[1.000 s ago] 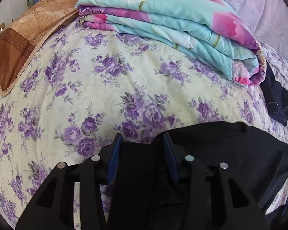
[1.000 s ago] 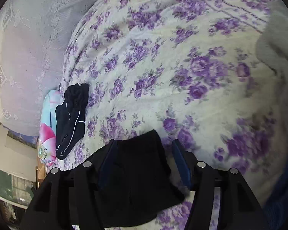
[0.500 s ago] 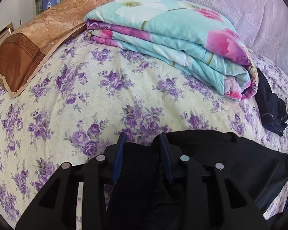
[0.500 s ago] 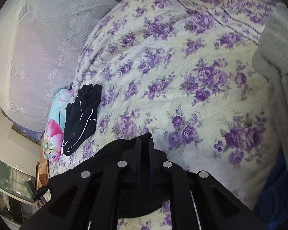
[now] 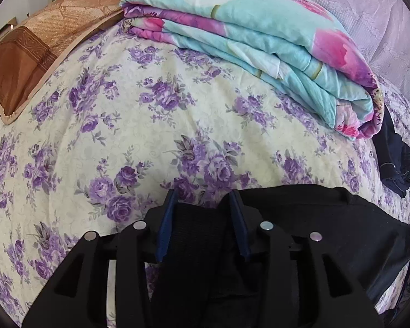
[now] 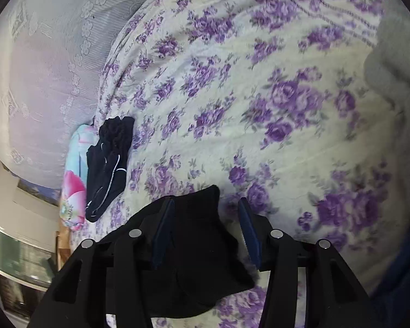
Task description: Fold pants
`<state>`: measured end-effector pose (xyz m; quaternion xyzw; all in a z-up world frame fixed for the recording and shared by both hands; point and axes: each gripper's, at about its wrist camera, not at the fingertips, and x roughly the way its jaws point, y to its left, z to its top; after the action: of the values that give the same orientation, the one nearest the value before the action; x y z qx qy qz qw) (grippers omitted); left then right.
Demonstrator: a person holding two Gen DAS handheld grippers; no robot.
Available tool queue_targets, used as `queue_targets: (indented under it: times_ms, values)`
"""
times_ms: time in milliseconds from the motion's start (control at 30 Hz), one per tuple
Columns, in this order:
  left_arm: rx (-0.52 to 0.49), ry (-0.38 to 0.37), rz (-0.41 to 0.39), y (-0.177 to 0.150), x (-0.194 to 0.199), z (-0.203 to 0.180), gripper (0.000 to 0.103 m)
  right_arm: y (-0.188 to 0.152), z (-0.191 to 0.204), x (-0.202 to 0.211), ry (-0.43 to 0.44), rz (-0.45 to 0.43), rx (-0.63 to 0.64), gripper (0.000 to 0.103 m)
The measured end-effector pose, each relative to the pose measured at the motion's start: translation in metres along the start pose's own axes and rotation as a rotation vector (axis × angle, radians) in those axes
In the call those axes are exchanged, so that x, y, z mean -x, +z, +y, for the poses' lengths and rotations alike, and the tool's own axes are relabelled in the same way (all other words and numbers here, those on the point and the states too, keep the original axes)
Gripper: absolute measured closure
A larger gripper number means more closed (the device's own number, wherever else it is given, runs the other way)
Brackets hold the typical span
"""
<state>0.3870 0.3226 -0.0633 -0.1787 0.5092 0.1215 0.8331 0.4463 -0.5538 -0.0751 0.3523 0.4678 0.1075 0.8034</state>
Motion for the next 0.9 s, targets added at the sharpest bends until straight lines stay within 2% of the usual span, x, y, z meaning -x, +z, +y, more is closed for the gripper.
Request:
queue_targets:
  times_ms: [33,133,167,233,267,400,533,633,667,700,767,833,867,900]
  values:
    - [0.001,0.004,0.001,0.001,-0.002,-0.001,0.064,-0.001,0.003,-0.004,-0.006,0.007,0.017,0.055]
    - [-0.002,0.017,-0.006,0.003,-0.002,-0.004,0.064,-0.002,0.014,-0.009,-0.041,0.004,0.067,0.089]
    - [-0.003,0.016,-0.009,0.003,-0.001,-0.005,0.065,-0.003,0.017,-0.006,-0.053,-0.009,0.083,0.095]
    - [-0.018,0.009,-0.024,0.003,0.003,-0.006,0.07,-0.003,0.021,0.001,-0.043,-0.036,0.089,0.097]
    - [-0.03,0.01,-0.03,0.004,0.006,-0.007,0.089,-0.004,0.023,0.009,-0.045,-0.057,0.087,0.097]
    - [-0.023,-0.03,-0.038,0.008,0.018,-0.002,0.09,-0.005,0.03,0.027,-0.059,-0.086,0.101,0.097]
    - [0.013,-0.076,-0.035,0.009,0.024,0.008,0.089,-0.008,0.034,0.035,-0.063,-0.098,0.101,0.097]
    - [0.068,-0.133,-0.009,0.007,0.018,0.018,0.084,-0.01,0.032,0.036,-0.064,-0.1,0.09,0.097]
    - [0.074,-0.141,-0.001,0.005,0.017,0.019,0.075,-0.01,0.031,0.035,-0.067,-0.097,0.084,0.097]
    - [0.073,-0.146,0.013,0.003,0.015,0.02,0.062,-0.011,0.03,0.034,-0.069,-0.094,0.08,0.097]
    - [0.063,-0.145,0.037,-0.002,0.011,0.017,0.046,-0.011,0.028,0.031,-0.07,-0.09,0.069,0.097]
    - [0.025,-0.144,0.04,-0.007,0.01,0.01,0.052,-0.012,0.026,0.029,-0.07,-0.089,0.058,0.097]
    - [-0.011,-0.12,0.035,-0.01,0.011,0.004,0.063,-0.013,0.026,0.029,-0.071,-0.09,0.055,0.097]
    - [-0.044,-0.093,0.025,-0.011,0.012,-0.002,0.065,-0.013,0.025,0.029,-0.069,-0.091,0.052,0.097]
